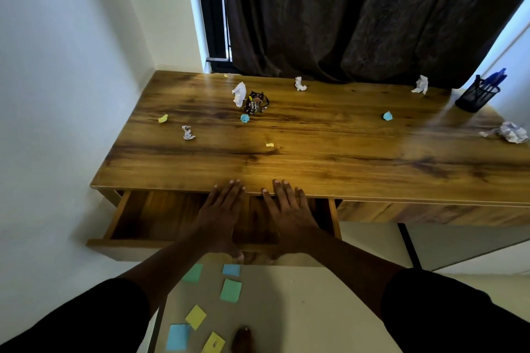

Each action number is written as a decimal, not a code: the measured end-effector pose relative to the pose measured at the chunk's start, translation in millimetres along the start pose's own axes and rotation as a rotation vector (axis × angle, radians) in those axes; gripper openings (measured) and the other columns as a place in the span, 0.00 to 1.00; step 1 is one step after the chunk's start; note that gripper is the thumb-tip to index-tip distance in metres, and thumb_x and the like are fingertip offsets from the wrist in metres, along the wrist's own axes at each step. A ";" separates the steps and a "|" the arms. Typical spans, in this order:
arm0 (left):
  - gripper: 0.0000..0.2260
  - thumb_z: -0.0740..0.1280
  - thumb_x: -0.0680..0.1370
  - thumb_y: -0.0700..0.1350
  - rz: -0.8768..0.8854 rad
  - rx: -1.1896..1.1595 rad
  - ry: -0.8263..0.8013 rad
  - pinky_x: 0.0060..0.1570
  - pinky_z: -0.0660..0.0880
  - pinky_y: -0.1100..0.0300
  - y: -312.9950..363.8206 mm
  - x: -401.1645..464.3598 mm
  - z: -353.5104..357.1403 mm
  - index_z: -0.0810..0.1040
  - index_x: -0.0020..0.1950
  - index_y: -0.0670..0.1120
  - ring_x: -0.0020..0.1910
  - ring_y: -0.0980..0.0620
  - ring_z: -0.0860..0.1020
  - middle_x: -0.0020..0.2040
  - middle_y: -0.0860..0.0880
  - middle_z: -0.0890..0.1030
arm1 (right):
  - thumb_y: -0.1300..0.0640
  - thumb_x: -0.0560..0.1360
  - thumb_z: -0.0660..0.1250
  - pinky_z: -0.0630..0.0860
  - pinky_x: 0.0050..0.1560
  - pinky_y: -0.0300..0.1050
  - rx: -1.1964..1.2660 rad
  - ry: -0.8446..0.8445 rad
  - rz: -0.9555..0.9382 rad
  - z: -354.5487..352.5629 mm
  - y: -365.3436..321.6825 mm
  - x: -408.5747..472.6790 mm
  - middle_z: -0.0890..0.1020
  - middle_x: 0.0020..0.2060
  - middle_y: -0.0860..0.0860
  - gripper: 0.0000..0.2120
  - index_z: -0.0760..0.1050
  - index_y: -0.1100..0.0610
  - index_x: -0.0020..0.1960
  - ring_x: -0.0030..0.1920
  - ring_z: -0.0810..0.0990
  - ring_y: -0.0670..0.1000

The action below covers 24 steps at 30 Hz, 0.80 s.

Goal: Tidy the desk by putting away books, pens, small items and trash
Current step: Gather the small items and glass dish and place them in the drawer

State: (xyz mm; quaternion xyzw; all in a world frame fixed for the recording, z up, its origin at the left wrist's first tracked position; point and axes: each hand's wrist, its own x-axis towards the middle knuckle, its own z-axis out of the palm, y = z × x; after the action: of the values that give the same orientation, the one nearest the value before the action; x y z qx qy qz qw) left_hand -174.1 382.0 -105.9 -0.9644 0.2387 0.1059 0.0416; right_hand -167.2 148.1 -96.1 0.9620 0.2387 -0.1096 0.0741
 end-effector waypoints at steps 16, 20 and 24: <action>0.60 0.74 0.68 0.69 -0.103 -0.081 -0.015 0.78 0.42 0.50 1.0 20.0 -24.3 0.42 0.83 0.43 0.82 0.41 0.43 0.83 0.39 0.43 | 0.25 0.56 0.76 0.64 0.73 0.62 -0.039 0.006 0.026 -26.3 5.9 22.0 0.60 0.74 0.62 0.68 0.49 0.60 0.80 0.73 0.61 0.65; 0.57 0.75 0.69 0.66 -0.134 -0.107 -0.026 0.79 0.53 0.47 4.6 21.0 -29.1 0.45 0.84 0.45 0.83 0.41 0.47 0.84 0.41 0.46 | 0.30 0.60 0.77 0.65 0.73 0.61 0.007 0.000 0.049 -27.9 5.6 22.4 0.59 0.75 0.61 0.63 0.49 0.58 0.80 0.74 0.61 0.64; 0.54 0.76 0.70 0.63 -0.173 -0.144 -0.020 0.77 0.61 0.46 7.1 23.0 -30.7 0.48 0.84 0.46 0.83 0.42 0.49 0.84 0.42 0.48 | 0.32 0.65 0.76 0.65 0.73 0.59 0.041 0.021 0.065 -25.5 8.4 21.3 0.59 0.76 0.60 0.58 0.49 0.56 0.81 0.75 0.60 0.63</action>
State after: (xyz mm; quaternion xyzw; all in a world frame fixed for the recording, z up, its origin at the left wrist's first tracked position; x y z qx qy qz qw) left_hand -151.9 361.3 -81.4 -0.9808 0.1458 0.1286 -0.0163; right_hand -140.4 155.1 -76.0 0.9717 0.2059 -0.1018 0.0553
